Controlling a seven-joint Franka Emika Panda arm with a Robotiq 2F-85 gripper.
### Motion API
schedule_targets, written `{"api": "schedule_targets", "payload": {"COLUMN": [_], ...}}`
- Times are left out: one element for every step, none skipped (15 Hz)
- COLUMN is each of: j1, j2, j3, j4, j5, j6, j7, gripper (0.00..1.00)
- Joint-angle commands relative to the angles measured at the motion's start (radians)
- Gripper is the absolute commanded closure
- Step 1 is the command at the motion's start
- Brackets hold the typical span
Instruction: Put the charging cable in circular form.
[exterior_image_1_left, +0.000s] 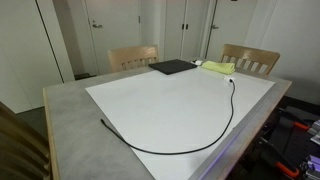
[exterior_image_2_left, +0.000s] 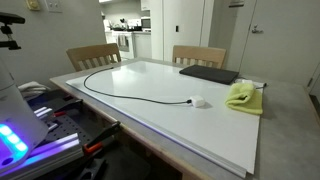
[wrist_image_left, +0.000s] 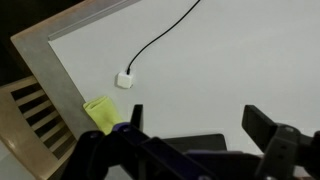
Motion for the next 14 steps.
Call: {"api": "schedule_targets", "payload": {"j1": [0.024,0.029,0.036,0.045,0.056,0.066,0.076,0.089,0.101,0.113,0.124,0.137,0.148,0.160], "j2": [0.014,0.018,0.026,0.032,0.039,0.046,0.055,0.065,0.077,0.087,0.097,0.107,0.119,0.132], "j3": [-0.006,-0.002,0.005,0.010,0.016,0.026,0.034,0.046,0.057,0.069,0.081,0.091,0.098,0.106], "j4": [0.008,0.010,0.012,0.014,0.016,0.015,0.018,0.017,0.018,0.015,0.016,0.012,0.014,0.015], "j5": [-0.013,-0.012,-0.014,-0.015,-0.015,-0.019,-0.019,-0.021,-0.021,-0.024,-0.026,-0.025,-0.023,-0.022], "j6": [-0.008,-0.009,-0.010,-0.012,-0.012,-0.016,-0.019,-0.020,-0.019,-0.012,-0.010,0.004,0.011,0.020], "j7": [0.004,0.003,0.004,0.004,0.001,0.002,0.003,0.005,0.006,0.009,0.011,0.013,0.015,0.015], "gripper": [0.00,0.00,0.00,0.00,0.00,0.00,0.00,0.00,0.00,0.00,0.00,0.00,0.00,0.00]}}
